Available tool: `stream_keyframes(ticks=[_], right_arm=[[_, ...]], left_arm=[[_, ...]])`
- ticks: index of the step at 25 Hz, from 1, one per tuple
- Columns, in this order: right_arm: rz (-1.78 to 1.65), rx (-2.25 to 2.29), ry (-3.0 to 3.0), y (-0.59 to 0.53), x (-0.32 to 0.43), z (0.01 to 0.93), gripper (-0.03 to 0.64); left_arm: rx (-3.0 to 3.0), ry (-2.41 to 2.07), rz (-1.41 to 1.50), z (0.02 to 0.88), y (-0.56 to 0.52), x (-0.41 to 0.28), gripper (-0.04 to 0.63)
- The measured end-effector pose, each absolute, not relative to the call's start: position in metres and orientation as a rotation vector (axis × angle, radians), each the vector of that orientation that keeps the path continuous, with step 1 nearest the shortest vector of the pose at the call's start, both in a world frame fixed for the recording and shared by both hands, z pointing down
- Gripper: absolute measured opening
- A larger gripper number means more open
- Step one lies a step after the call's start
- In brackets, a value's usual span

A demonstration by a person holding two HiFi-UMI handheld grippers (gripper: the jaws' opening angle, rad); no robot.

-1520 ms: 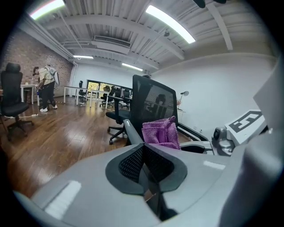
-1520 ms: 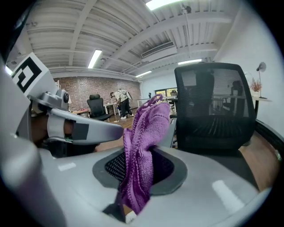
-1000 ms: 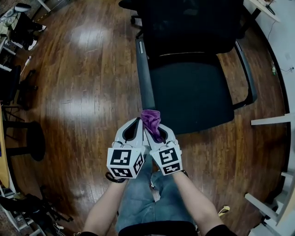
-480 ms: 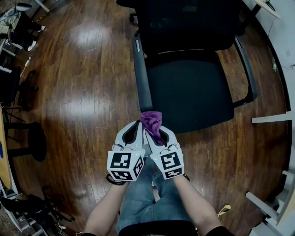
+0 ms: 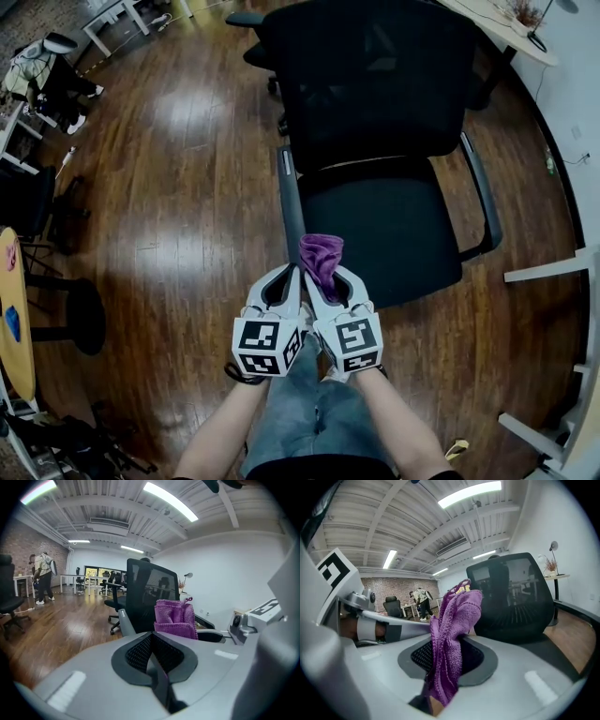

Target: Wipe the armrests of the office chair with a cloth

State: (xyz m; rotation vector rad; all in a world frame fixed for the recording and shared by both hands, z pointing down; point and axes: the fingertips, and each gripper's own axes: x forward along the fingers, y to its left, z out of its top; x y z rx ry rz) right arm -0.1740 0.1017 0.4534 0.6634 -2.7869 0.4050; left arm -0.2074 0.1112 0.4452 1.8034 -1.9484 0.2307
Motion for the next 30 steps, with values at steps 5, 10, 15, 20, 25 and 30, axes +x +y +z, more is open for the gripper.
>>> stream_keyframes(ticks=[5, 10, 15, 20, 25, 30], right_arm=[[0.387, 0.677, -2.791, 0.066, -0.199, 0.443, 0.098], [0.392, 0.703, -2.775, 0.02, -0.229, 0.45, 0.098], [0.401, 0.715, -2.729, -0.027, -0.255, 0.471, 0.098], [0.34, 0.711, -2.68, -0.071, -0.282, 0.498, 0.098], [0.289, 0.647, -2.653, -0.097, -0.302, 0.523, 0.098], [0.267, 0.595, -2.627, -0.106, -0.314, 0.539, 0.098]], left_arm=[[1.817, -1.94, 0.221, 0.438, 0.08, -0.228, 0.005], [1.83, -1.922, 0.228, 0.441, 0.043, -0.258, 0.005], [1.847, -1.884, 0.262, 0.448, 0.008, -0.286, 0.005], [1.854, -1.862, 0.284, 0.459, -0.024, -0.313, 0.005], [1.853, -1.825, 0.294, 0.476, -0.051, -0.331, 0.005], [1.855, -1.79, 0.304, 0.49, -0.07, -0.335, 0.005]])
